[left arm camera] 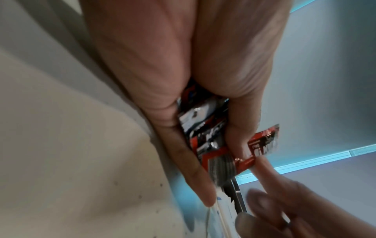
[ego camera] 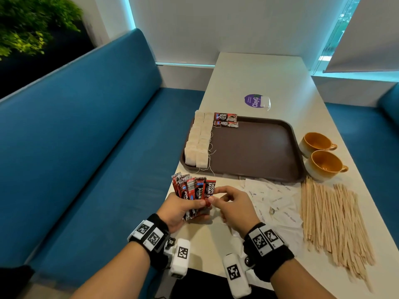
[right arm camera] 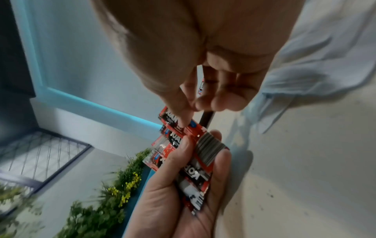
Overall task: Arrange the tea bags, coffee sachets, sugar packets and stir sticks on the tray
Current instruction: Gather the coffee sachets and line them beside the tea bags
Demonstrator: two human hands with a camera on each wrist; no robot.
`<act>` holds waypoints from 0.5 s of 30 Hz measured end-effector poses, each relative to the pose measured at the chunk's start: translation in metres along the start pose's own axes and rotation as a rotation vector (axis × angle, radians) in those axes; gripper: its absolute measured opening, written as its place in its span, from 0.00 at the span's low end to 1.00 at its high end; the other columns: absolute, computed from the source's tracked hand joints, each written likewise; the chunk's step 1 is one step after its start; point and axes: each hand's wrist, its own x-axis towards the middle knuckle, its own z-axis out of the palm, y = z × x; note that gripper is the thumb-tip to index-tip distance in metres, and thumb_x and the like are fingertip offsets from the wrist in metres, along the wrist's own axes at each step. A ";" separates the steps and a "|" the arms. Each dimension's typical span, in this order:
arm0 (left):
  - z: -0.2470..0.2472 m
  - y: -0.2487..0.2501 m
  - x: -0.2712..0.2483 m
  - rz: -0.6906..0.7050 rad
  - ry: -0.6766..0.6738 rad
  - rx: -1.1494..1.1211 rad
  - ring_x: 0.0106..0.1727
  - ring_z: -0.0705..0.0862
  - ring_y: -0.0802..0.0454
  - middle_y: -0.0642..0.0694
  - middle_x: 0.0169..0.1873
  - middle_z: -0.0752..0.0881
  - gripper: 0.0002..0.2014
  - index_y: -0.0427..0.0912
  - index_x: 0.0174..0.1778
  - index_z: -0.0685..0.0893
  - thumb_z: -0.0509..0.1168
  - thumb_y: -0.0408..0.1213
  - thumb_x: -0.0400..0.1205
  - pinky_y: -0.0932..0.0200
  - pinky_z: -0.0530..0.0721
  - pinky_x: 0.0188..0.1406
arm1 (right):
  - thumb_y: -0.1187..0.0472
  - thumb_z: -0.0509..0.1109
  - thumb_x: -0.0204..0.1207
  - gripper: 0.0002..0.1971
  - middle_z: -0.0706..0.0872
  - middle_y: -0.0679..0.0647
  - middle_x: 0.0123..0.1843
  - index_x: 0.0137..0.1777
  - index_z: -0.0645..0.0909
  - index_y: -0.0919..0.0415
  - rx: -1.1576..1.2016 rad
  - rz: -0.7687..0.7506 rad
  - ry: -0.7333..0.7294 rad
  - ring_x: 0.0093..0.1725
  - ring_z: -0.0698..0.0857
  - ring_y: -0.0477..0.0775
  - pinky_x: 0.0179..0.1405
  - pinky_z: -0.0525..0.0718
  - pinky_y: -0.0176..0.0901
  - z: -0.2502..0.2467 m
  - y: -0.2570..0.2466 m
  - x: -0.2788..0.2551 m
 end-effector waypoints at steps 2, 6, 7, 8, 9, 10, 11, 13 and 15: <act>-0.001 0.000 0.000 0.001 -0.013 0.011 0.61 0.87 0.24 0.24 0.61 0.87 0.19 0.36 0.63 0.89 0.78 0.26 0.76 0.25 0.88 0.53 | 0.64 0.77 0.79 0.04 0.80 0.59 0.30 0.51 0.87 0.58 0.097 0.030 -0.001 0.21 0.74 0.50 0.20 0.74 0.40 -0.002 0.000 0.001; -0.003 -0.001 0.001 -0.037 0.019 -0.047 0.62 0.86 0.21 0.24 0.61 0.87 0.15 0.34 0.61 0.87 0.77 0.31 0.79 0.30 0.91 0.43 | 0.73 0.68 0.82 0.04 0.87 0.70 0.36 0.54 0.82 0.69 0.370 0.045 -0.033 0.27 0.82 0.59 0.28 0.83 0.48 -0.010 -0.009 0.000; -0.003 -0.001 0.002 -0.045 0.030 -0.073 0.60 0.87 0.23 0.24 0.59 0.87 0.13 0.32 0.59 0.88 0.76 0.30 0.79 0.32 0.92 0.41 | 0.74 0.65 0.82 0.05 0.89 0.72 0.39 0.52 0.82 0.70 0.419 0.030 -0.043 0.31 0.86 0.63 0.32 0.87 0.51 -0.012 -0.012 -0.001; -0.003 0.000 0.002 -0.048 0.039 -0.093 0.57 0.89 0.27 0.26 0.56 0.88 0.12 0.31 0.56 0.88 0.75 0.30 0.79 0.34 0.92 0.40 | 0.74 0.62 0.82 0.07 0.90 0.74 0.42 0.51 0.83 0.71 0.462 0.021 -0.062 0.34 0.88 0.67 0.36 0.89 0.53 -0.014 -0.014 -0.002; -0.002 0.000 0.003 -0.046 0.044 -0.107 0.54 0.90 0.30 0.28 0.54 0.89 0.11 0.32 0.55 0.87 0.75 0.30 0.78 0.35 0.93 0.40 | 0.72 0.61 0.82 0.09 0.90 0.76 0.42 0.51 0.83 0.73 0.490 0.021 -0.072 0.36 0.89 0.70 0.38 0.90 0.55 -0.015 -0.014 -0.002; -0.003 0.000 0.003 -0.044 0.044 -0.115 0.53 0.91 0.32 0.30 0.53 0.89 0.12 0.33 0.56 0.86 0.75 0.30 0.78 0.35 0.93 0.41 | 0.70 0.62 0.82 0.09 0.90 0.76 0.43 0.51 0.83 0.74 0.514 0.025 -0.079 0.38 0.90 0.72 0.40 0.90 0.55 -0.016 -0.015 -0.002; -0.003 0.000 0.004 -0.040 0.044 -0.117 0.53 0.91 0.32 0.30 0.53 0.89 0.13 0.33 0.58 0.85 0.74 0.29 0.78 0.34 0.92 0.42 | 0.69 0.64 0.82 0.09 0.90 0.76 0.43 0.50 0.84 0.75 0.503 0.023 -0.079 0.39 0.90 0.72 0.40 0.91 0.56 -0.017 -0.013 -0.002; -0.003 -0.001 0.005 -0.036 0.049 -0.101 0.57 0.90 0.29 0.29 0.58 0.89 0.15 0.32 0.63 0.83 0.72 0.27 0.80 0.32 0.92 0.46 | 0.70 0.70 0.80 0.05 0.90 0.72 0.43 0.48 0.84 0.74 0.439 0.011 -0.082 0.40 0.90 0.69 0.40 0.92 0.55 -0.017 -0.010 -0.001; -0.004 -0.003 0.006 -0.035 0.062 -0.094 0.61 0.88 0.27 0.28 0.61 0.88 0.17 0.30 0.67 0.81 0.71 0.25 0.82 0.26 0.89 0.51 | 0.78 0.71 0.76 0.04 0.88 0.67 0.39 0.43 0.84 0.71 0.403 -0.004 -0.088 0.39 0.89 0.64 0.37 0.90 0.52 -0.019 -0.006 0.000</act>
